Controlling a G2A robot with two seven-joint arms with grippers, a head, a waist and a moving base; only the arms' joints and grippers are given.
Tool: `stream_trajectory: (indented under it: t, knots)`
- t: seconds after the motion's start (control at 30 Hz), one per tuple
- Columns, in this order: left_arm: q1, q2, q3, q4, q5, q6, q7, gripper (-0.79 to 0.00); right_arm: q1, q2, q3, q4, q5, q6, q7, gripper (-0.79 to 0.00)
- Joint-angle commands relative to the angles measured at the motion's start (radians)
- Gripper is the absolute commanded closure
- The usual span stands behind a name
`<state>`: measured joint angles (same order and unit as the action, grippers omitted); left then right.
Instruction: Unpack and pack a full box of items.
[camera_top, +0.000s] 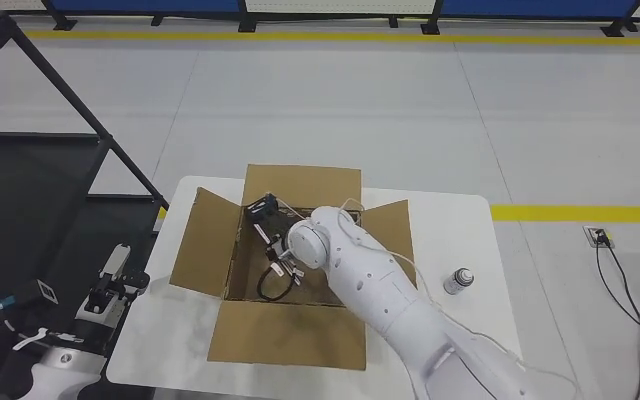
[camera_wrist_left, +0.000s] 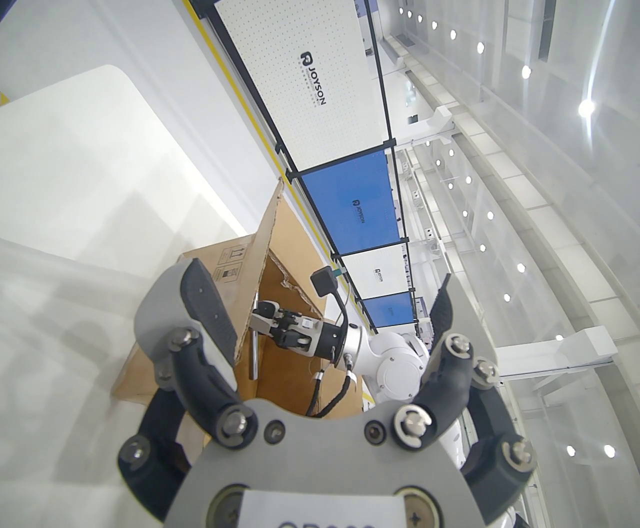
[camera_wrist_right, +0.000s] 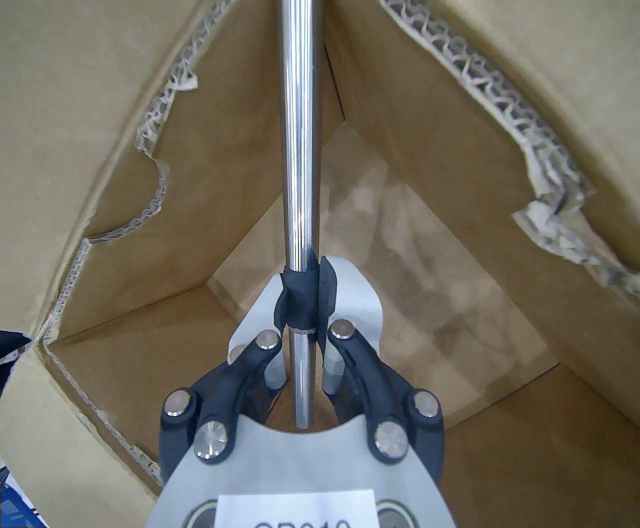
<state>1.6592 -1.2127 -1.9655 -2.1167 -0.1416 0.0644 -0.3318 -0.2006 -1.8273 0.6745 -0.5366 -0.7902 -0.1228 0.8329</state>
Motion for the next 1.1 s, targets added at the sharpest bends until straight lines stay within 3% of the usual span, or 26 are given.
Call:
stream_trajectory:
  t: [0.0, 0.17, 0.37, 0.77, 0.87, 1.07]
  knots:
    - [0.000, 0.000, 0.000, 0.000, 0.000, 0.000, 0.000, -0.785, -0.029, 0.026, 0.022, -0.089, -0.028, 0.028, 0.022, 0.000]
    - [0.000, 0.000, 0.000, 0.000, 0.000, 0.000, 0.000, -0.785, -0.170, 0.114, 0.124, -0.430, -0.141, 0.084, 0.130, 0.000]
    - [0.000, 0.000, 0.000, 0.000, 0.000, 0.000, 0.000, -0.785, -0.432, 0.206, 0.287, -0.935, -0.322, 0.100, 0.241, 0.000]
    - [0.000, 0.000, 0.000, 0.000, 0.000, 0.000, 0.000, -0.785, -0.835, 0.280, 0.562, -1.662, -0.672, 0.220, 0.319, 0.000]
    - [0.000, 0.000, 0.000, 0.000, 0.000, 0.000, 0.000, -0.785, -0.953, 0.292, 0.658, -1.810, -0.709, 0.238, 0.351, 0.000]
    - [0.000, 0.000, 0.000, 0.000, 0.000, 0.000, 0.000, -0.785, -1.116, 0.304, 0.911, -1.813, -0.593, 0.256, 0.301, 0.000]
